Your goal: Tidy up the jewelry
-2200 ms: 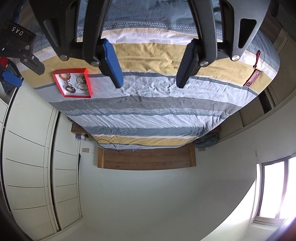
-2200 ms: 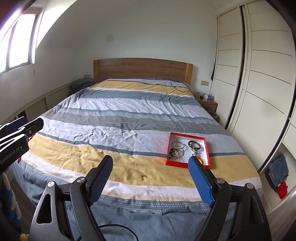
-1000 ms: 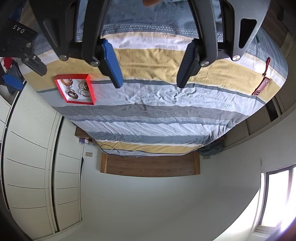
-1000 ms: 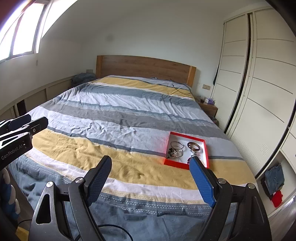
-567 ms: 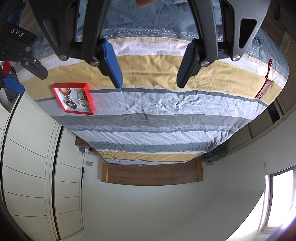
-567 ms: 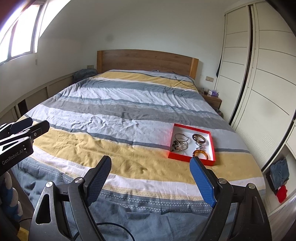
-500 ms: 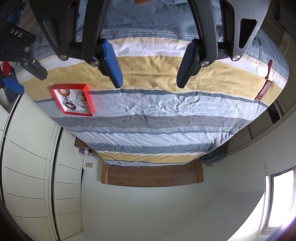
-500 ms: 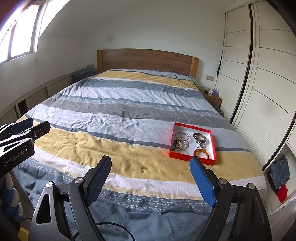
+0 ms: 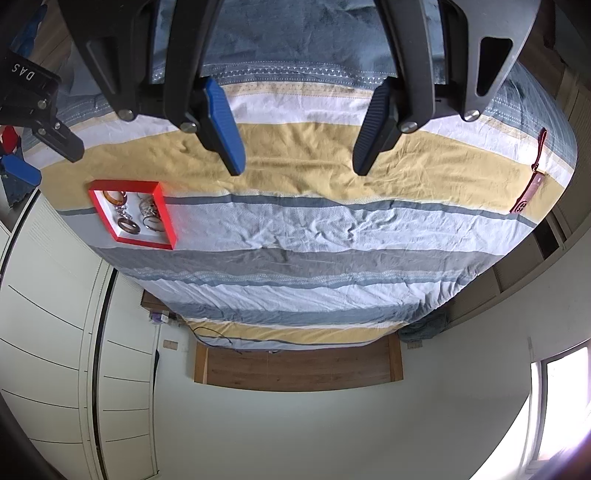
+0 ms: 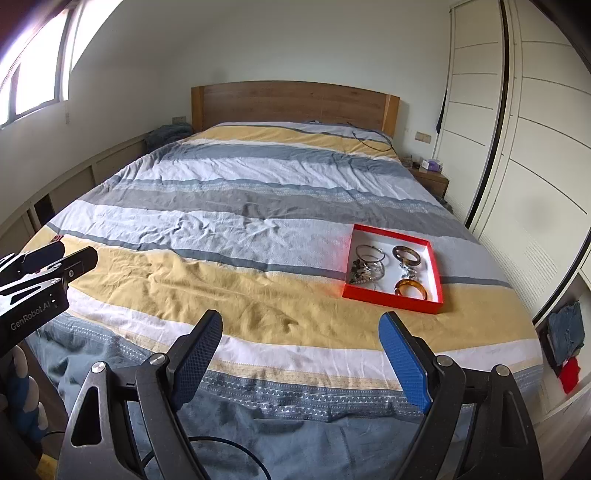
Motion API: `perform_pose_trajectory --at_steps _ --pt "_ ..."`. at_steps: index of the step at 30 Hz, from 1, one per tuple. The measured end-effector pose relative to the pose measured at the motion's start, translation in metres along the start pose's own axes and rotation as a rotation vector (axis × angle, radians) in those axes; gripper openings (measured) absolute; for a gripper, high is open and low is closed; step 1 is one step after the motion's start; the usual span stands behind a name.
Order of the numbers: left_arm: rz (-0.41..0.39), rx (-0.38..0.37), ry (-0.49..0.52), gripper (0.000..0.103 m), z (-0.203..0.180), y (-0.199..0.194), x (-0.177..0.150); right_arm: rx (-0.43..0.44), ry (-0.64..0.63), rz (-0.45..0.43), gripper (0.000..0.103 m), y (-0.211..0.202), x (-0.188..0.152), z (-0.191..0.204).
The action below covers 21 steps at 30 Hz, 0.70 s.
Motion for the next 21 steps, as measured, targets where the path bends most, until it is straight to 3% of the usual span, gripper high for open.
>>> perform_pose_trajectory --at_steps 21 --pt "0.032 -0.003 0.004 0.059 0.001 0.015 -0.005 0.008 -0.003 0.043 0.086 0.016 -0.002 0.002"
Point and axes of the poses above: each gripper's, at about its wrist camera, not at the fingertips, and y roughly the way its jaws point, z to its left, x to its top, the point moved 3 cm from there along y, roughly the way its jaws point, and after that the axes turned 6 degrees about z, right-handed, at the moved point
